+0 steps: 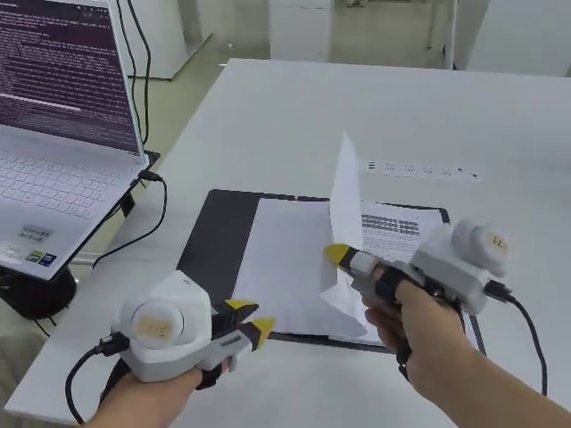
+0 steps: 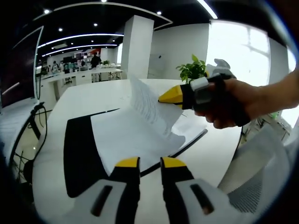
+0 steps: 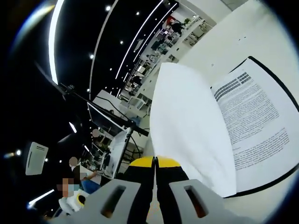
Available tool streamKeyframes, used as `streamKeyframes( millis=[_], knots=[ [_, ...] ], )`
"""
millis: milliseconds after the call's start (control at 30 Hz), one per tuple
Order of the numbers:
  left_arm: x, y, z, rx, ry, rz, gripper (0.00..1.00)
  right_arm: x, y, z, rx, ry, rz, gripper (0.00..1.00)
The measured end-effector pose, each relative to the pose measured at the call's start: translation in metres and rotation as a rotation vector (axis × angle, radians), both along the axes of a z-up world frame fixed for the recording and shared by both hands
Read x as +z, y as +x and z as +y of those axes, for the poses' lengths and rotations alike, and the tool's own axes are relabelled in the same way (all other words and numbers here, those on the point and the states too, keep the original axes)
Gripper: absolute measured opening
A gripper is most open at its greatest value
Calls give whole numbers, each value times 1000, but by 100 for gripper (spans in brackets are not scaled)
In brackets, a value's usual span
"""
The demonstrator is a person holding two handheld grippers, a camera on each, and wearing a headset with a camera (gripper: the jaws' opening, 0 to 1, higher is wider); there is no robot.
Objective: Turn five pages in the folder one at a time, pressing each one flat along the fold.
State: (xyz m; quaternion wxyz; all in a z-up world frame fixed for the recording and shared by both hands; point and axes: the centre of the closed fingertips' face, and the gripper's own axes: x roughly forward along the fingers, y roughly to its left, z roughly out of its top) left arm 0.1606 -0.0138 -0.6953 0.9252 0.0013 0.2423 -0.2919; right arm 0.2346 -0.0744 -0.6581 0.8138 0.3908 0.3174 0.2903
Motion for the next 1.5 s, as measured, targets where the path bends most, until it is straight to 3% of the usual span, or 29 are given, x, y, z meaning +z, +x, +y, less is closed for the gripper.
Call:
streamKeyframes(
  millis=[167,467,567,767,900,933,1200,1400,1500],
  knots=[
    [3,-7,18,18,16,-6,16,-19,5,25,27,-30,36,0],
    [-1,-17,48,85,7,21,15,-48,9,67,82,-87,76,0],
    [-1,-20,51,97,10,25,15,-54,11,78,101,-102,84,0],
    [-4,-21,55,122,2,36,16,-74,15,96,136,-184,91,0],
    [-5,-21,57,131,-8,41,16,-98,14,99,153,-227,145,0],
    [-5,-21,57,132,-5,42,15,-105,14,100,148,-216,181,0],
    [-8,-23,59,152,-4,59,15,-122,14,105,132,-165,253,0],
    [-8,-18,53,147,3,59,15,-124,9,105,153,-166,242,5],
    [-9,-14,51,141,7,60,15,-122,6,106,165,-116,252,8]
  ],
)
